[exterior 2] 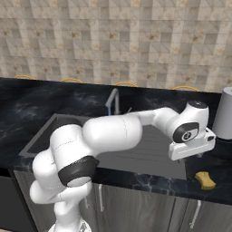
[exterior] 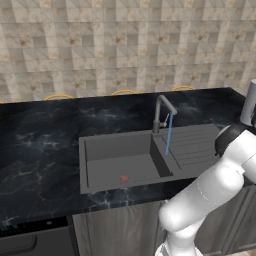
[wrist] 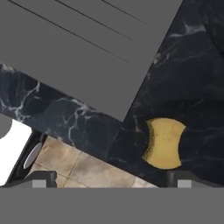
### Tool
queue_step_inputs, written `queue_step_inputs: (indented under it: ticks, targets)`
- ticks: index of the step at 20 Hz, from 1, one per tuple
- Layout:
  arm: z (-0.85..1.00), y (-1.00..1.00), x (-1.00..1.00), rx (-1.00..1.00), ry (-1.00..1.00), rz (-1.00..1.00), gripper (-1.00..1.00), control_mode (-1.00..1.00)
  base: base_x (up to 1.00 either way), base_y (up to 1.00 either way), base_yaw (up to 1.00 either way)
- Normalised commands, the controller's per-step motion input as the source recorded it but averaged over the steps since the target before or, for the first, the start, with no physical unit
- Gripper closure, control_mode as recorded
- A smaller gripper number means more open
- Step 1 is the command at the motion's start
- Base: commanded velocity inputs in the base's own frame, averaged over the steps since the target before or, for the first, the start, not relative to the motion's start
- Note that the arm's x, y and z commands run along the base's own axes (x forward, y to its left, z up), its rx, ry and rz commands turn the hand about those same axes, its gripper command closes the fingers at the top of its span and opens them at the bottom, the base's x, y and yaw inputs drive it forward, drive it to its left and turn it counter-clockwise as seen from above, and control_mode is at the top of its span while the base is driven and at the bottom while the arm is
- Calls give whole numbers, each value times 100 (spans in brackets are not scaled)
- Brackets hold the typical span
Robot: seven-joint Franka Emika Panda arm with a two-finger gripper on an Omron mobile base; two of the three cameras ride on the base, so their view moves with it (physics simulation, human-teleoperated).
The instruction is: Soak the sponge with water for a few seconds and then drop it inside the sink.
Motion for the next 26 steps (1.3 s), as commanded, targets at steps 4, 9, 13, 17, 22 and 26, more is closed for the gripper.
queue_step_inputs:
  ticks: [4, 9, 13, 17, 22, 26]
  targets:
    - [-31, -16, 2, 0, 0, -1, -100, -100, 0, 0, 0]
    - [-35, -13, 5, 0, 0, 0, -100, -100, 0, 0, 0]
    - [-32, -14, 13, 0, 0, -1, -100, -100, 0, 0, 0]
    - [-18, -11, 15, 0, 1, -2, -100, -100, 0, 0, 0]
    - [-13, -9, 20, 0, 5, -5, -100, -100, 0, 0, 0]
    - [-24, -18, 19, 1, 7, -7, -100, -100, 0, 0, 0]
